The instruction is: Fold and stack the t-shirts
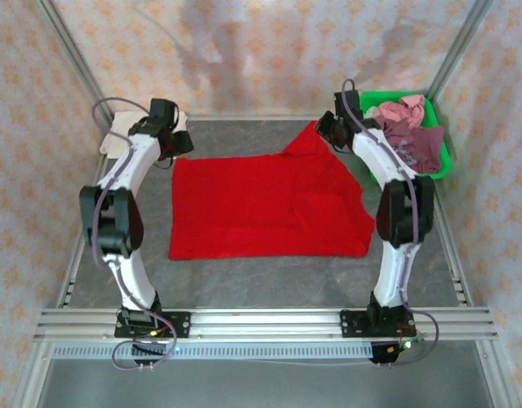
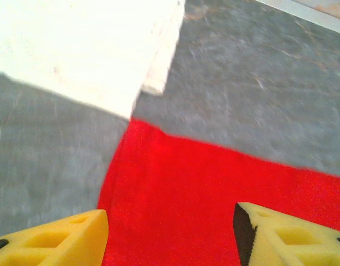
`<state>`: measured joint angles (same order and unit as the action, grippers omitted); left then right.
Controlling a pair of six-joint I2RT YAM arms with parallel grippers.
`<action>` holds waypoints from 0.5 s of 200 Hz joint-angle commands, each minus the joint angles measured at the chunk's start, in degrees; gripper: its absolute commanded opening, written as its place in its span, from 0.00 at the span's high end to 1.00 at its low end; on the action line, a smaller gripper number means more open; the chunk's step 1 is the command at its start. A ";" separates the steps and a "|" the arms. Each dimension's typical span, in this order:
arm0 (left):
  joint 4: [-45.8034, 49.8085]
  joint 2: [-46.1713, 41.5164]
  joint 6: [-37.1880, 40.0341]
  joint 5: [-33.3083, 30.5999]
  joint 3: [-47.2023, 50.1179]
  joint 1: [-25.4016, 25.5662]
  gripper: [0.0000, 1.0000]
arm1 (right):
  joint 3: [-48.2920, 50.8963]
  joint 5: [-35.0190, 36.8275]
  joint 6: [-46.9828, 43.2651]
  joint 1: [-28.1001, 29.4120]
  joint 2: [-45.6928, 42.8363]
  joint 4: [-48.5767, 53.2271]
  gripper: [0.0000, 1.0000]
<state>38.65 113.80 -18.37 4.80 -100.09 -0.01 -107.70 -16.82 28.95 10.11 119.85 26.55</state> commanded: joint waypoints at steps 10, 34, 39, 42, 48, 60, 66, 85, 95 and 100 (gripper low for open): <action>10.97 10.70 2.43 -1.77 -11.82 -2.59 0.38 | -16.78 -3.47 -2.45 -1.41 11.07 8.91 0.72; 11.96 16.58 2.12 0.33 -16.75 -3.09 0.38 | -19.34 -4.48 -2.32 -1.39 14.11 6.08 0.70; 11.90 17.59 2.11 0.86 -17.29 -3.07 0.38 | -19.81 -4.02 -2.36 -1.41 14.66 5.69 0.69; 11.71 18.05 2.23 1.25 -17.32 -3.07 0.37 | -20.21 -3.66 -2.46 -1.51 14.99 5.58 0.68; 11.42 18.94 2.21 1.80 -17.48 -3.06 0.37 | -21.20 -3.10 -2.87 -1.52 15.91 5.45 0.67; 11.64 20.41 2.21 1.99 -17.90 -3.07 0.37 | -24.80 -2.78 -3.92 -1.63 18.66 6.17 0.65; 11.18 20.73 2.35 2.28 -17.60 -3.07 0.37 | -27.73 -2.88 -4.07 -1.75 20.65 7.42 0.65; 8.80 21.07 3.11 3.39 -16.25 -2.97 0.37 | -37.08 -5.10 -4.56 -1.96 26.75 11.51 0.65; 8.52 21.71 3.33 3.93 -16.56 -2.98 0.37 | -39.46 -5.40 -4.04 -1.94 28.62 12.24 0.65; 8.46 22.17 3.48 4.42 -16.90 -2.96 0.37 | -39.33 -5.78 -3.75 -1.94 28.91 11.66 0.65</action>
<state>46.98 135.00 -16.64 7.18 -115.83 -3.36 -142.21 -20.95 25.85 8.40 145.03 34.20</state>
